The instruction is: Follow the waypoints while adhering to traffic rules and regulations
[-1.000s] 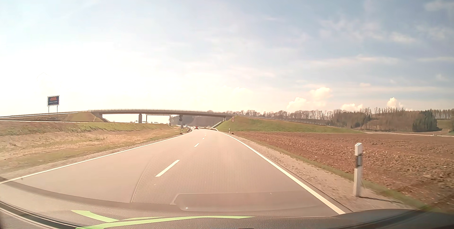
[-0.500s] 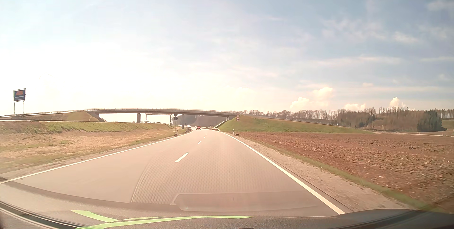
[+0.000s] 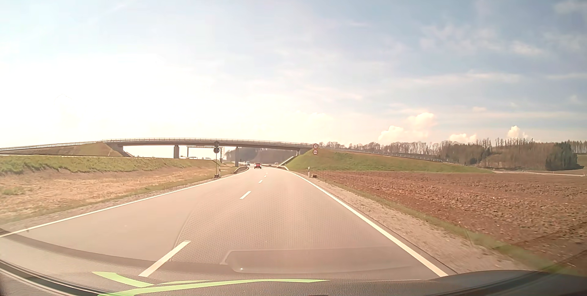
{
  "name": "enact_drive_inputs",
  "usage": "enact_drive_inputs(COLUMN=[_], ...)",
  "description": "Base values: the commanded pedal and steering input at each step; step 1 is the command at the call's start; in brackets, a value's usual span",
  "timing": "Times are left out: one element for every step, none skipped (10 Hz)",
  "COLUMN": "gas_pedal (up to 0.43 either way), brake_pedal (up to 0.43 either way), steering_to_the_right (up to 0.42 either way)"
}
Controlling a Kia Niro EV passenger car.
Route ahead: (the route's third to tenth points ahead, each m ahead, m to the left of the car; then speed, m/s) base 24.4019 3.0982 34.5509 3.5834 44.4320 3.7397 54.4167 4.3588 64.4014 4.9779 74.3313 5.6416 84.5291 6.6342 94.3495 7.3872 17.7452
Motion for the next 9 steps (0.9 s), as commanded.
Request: enact_drive_inputs(gas_pedal=[0.118, 0.118, 0.118, 0.118, 0.118, 0.118, 0.118, 0.118, 0.118], brake_pedal=[0.000, 0.000, 0.000, 0.000, 0.000, 0.000, 0.000, 0.000, 0.000], steering_to_the_right=[-0.006, -0.006, -0.006, -0.006, -0.006, -0.006, -0.006, -0.006, -0.006])
